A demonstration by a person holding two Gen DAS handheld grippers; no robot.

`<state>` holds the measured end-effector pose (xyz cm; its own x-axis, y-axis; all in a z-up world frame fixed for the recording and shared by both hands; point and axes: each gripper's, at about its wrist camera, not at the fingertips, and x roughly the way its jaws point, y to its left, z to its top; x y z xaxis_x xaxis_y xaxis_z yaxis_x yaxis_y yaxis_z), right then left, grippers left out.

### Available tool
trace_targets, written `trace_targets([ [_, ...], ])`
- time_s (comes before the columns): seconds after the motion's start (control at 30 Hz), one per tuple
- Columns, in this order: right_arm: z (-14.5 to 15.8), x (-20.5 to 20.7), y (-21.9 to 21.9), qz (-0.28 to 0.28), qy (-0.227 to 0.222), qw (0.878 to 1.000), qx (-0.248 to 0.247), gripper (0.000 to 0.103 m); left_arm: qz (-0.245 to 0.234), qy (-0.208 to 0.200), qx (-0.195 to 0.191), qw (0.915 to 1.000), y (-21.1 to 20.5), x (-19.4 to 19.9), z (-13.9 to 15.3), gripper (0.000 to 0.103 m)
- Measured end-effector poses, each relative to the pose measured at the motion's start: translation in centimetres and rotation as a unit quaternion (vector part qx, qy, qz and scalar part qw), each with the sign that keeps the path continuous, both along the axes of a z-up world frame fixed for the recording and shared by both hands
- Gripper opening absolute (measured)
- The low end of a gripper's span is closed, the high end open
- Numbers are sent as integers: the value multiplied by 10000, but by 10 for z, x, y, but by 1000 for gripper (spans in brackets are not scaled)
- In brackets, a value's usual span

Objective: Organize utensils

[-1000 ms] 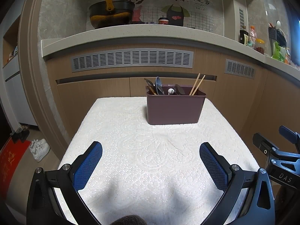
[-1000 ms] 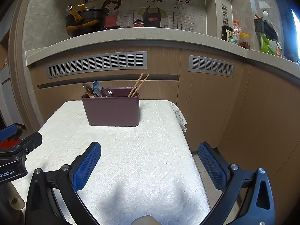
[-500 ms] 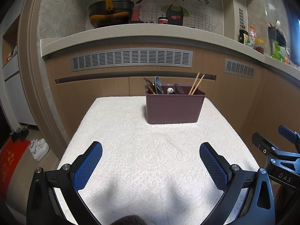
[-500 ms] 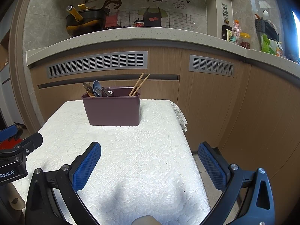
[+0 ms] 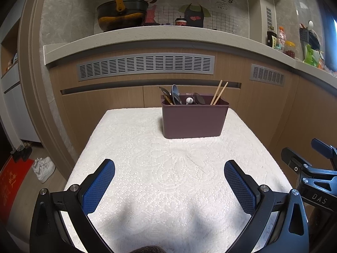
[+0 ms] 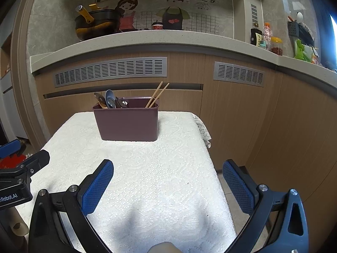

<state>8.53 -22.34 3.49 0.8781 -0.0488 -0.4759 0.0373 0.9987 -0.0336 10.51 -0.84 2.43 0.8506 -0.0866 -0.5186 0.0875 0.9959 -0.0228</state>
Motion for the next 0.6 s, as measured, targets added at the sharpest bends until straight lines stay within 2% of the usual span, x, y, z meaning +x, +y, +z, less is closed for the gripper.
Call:
trace_targets([
  [0.6,-1,2,-3,42,6,10000,25,103,-13,12,-4,10000,1,2,1,103],
])
